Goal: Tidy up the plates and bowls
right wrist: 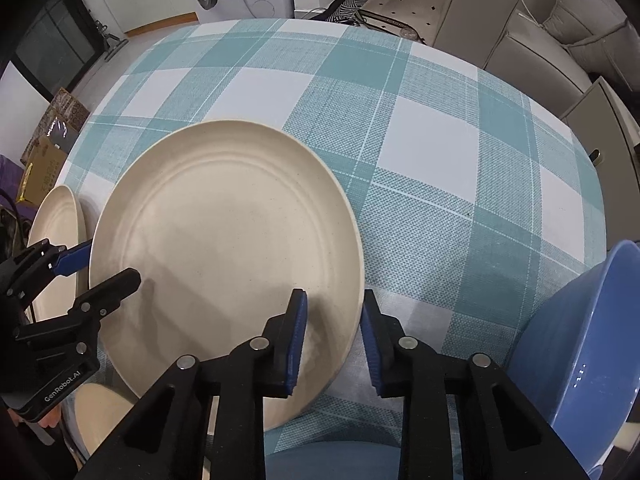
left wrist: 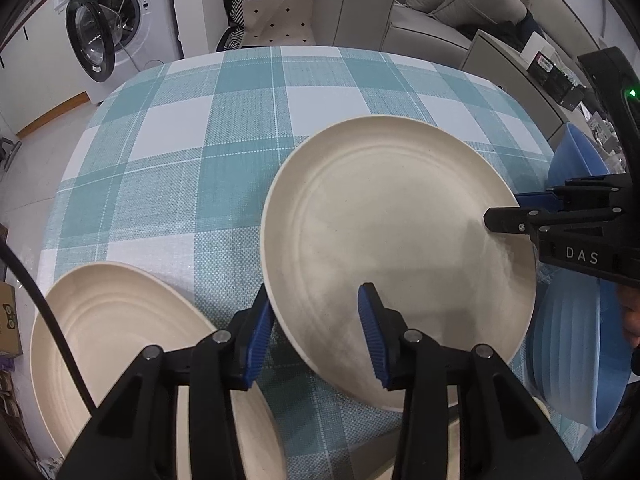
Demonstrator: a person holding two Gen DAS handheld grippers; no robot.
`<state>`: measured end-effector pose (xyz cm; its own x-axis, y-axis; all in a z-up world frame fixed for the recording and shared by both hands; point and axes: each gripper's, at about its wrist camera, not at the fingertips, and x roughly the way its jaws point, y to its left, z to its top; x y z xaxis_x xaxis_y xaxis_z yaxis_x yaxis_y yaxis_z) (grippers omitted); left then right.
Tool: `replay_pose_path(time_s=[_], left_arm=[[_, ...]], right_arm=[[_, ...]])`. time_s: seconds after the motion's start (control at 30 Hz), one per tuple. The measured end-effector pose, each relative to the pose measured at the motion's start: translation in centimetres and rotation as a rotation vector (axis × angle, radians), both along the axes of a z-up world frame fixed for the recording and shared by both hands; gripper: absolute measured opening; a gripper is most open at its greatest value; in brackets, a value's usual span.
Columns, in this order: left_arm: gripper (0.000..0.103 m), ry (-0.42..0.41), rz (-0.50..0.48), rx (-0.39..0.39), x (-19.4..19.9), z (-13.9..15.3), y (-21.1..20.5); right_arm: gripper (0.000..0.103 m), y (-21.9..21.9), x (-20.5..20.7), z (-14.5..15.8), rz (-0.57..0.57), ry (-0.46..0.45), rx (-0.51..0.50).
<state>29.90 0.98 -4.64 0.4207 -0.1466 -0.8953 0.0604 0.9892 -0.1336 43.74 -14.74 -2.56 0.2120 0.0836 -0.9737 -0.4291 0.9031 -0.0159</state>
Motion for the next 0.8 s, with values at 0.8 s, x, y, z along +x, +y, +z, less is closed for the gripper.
replay_pose_path(time_s=[0.8], left_arm=[[0.023,-0.008,0.059,-0.063,0.2,-0.1,1.3]], right_arm=[[0.01,-0.9,0.2,1.6,-0.035,-0.067,0.029]])
